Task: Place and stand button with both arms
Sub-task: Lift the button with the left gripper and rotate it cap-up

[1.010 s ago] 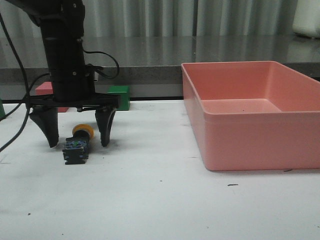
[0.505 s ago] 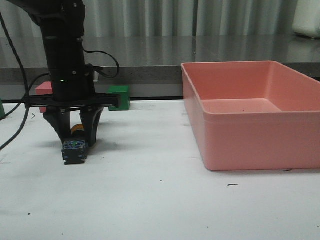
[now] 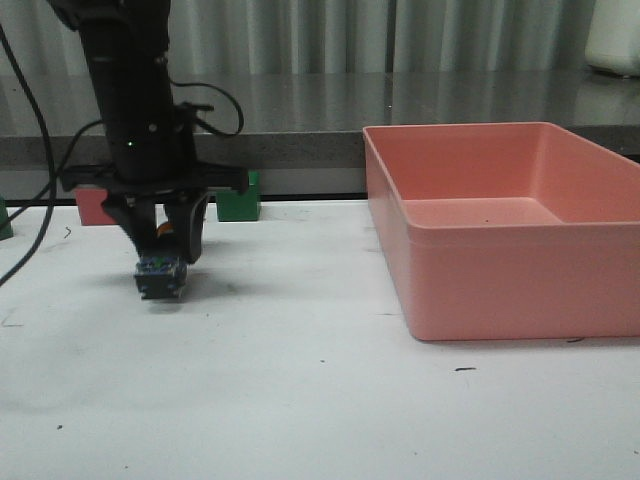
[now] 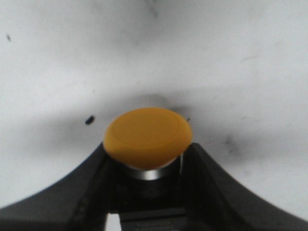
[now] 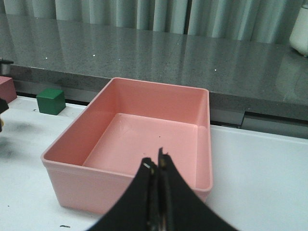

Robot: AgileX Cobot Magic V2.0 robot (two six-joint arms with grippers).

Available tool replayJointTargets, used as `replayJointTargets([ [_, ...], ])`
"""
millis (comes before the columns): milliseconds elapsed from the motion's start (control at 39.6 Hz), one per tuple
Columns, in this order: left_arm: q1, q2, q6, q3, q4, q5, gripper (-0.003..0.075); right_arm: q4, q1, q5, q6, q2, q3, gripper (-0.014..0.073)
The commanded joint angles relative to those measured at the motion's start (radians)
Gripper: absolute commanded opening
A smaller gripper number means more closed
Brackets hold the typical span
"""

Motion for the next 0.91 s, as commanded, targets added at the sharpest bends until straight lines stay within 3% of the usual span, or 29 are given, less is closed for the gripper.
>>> replayJointTargets([
  [0,-0.024,-0.168,0.003,0.052,0.045,-0.2,0.0134,-0.017,-0.005,-0.086,-0.008,0.009,-0.026,-0.0062],
  [404,0.015,-0.48,0.001,0.65,0.089,-0.963,0.0134,-0.017,-0.005,-0.086,-0.008,0.009,-0.026,-0.0062],
  [682,0.017,-0.484,0.015,0.992,0.141,-1.676,0.0134,-0.017,-0.005,-0.086,-0.008,0.009,-0.026,-0.0062],
  [783,0.033,-0.452,0.031,1.066,0.139,-1.827,0.0134,-0.017,-0.005,-0.086,-0.008,0.009,-0.026,-0.0062],
  [884,0.059,-0.417,0.031,1.104,0.139,-1.894,0.0135,-0.017,-0.005,-0.086,-0.008,0.009,-0.026,-0.0062],
])
